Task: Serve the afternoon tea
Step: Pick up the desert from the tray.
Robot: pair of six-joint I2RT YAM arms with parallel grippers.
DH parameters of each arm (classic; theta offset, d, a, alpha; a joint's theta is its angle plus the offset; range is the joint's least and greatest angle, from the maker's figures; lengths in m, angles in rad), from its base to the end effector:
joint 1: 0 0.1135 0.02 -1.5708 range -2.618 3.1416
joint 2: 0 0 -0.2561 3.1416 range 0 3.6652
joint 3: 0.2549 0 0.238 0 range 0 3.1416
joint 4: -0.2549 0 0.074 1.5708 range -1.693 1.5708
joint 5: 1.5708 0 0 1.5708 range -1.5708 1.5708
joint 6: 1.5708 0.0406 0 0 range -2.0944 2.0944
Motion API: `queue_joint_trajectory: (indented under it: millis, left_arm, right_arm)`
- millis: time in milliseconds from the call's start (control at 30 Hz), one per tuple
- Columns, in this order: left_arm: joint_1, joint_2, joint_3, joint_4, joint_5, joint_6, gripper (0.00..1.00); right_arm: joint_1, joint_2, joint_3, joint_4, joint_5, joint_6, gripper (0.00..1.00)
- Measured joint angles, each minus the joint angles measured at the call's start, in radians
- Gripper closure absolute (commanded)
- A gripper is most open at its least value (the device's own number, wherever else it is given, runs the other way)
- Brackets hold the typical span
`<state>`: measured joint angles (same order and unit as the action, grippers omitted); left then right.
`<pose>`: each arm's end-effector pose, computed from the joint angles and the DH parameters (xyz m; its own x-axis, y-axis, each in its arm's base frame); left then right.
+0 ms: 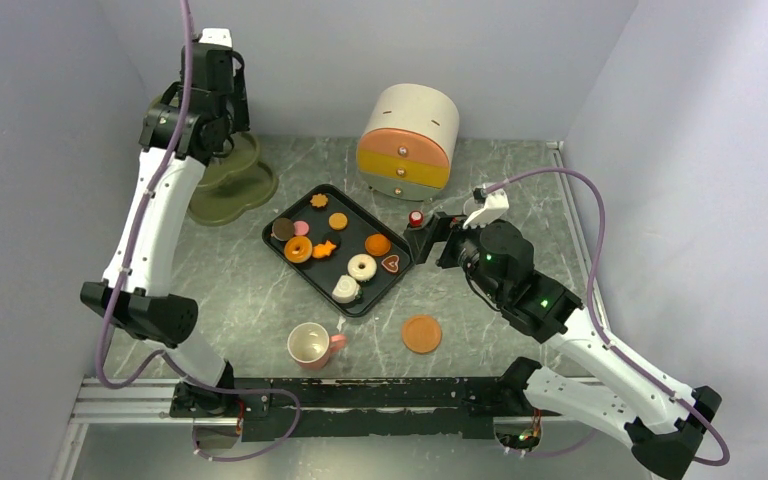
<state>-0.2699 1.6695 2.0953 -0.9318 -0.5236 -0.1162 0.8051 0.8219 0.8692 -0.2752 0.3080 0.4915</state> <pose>0.3193 -0.0673 0.4652 -0.4419 0.0181 -0.8969 -0.2435 0.9599 0.1393 0.1354 0.1231 0.3465 -0.3657 0.2686 -0.8912 -0.3513 0.8468 0.3994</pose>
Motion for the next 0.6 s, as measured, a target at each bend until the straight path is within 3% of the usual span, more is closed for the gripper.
queue_joint_trajectory:
  millis: [267,600]
  left_arm:
    - [-0.024,-0.071,-0.069,-0.025,0.155,-0.035,0.50]
    - [-0.222,-0.077,-0.119,-0.087,0.181,-0.058,0.52]
  right_arm:
    - [0.000,0.000,0.000,-0.016,0.025,-0.009,0.05]
    - [0.000,-0.002,0.000,-0.030,0.043,-0.017,0.05]
